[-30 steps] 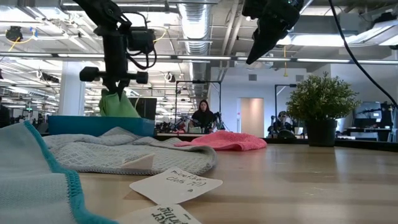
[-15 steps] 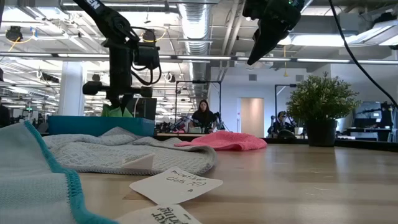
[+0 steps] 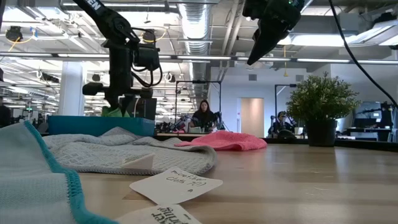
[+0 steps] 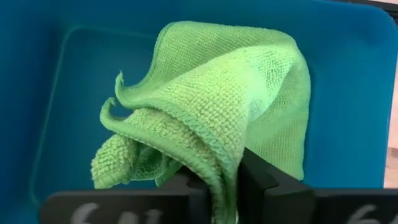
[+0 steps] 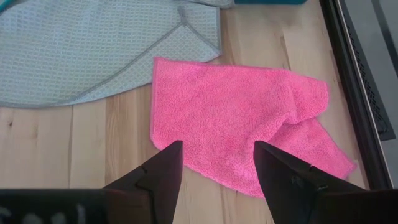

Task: Fold microfiber towels
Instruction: Put the green cloth into the blue bin

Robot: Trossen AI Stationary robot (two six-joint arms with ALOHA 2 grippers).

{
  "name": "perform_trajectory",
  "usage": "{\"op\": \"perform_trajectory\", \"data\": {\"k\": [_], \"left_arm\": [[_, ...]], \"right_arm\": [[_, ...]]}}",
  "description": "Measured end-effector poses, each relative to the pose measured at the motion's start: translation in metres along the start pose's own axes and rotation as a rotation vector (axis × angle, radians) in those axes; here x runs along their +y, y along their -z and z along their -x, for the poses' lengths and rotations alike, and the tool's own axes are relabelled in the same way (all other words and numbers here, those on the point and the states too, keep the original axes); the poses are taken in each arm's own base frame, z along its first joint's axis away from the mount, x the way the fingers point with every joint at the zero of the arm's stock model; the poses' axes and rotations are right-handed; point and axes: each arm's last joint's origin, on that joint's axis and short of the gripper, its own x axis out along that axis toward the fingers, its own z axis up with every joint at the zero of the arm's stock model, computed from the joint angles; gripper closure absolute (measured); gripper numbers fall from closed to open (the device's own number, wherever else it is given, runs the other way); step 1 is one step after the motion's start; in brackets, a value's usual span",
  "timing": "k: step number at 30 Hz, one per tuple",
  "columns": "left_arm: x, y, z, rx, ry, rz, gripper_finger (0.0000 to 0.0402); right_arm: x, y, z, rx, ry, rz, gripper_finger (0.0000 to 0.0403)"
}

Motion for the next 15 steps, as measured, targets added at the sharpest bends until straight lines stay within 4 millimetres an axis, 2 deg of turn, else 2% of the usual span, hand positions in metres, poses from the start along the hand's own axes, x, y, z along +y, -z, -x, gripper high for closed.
{"op": "perform_trajectory", "data": {"k": [5, 8, 11, 15], "left_arm": [[-0.0005, 0.001, 0.0, 0.036, 0.021, -0.031, 0.0301], [-0.0019, 0.0034, 0.0002, 0.119, 0.07, -0.031, 0.0275], [-0.0033, 0.0059, 0.0008, 0.208, 0.12, -0.023, 0.026], [-0.0038, 0.0069, 0.0012, 0.242, 0.141, -0.028, 0.0253]], "right_arm": [[0.0, -0.0001, 0.0, -0.001, 0.0, 0.0, 0.0182], [0.0, -0.0001, 0.0, 0.0, 0.0, 0.0, 0.0182], [0.0, 0.0, 0.0, 0.0, 0.0, 0.0, 0.0182], [0.0, -0.0001, 0.0001, -0.001, 0.0, 0.0, 0.0182]]}}
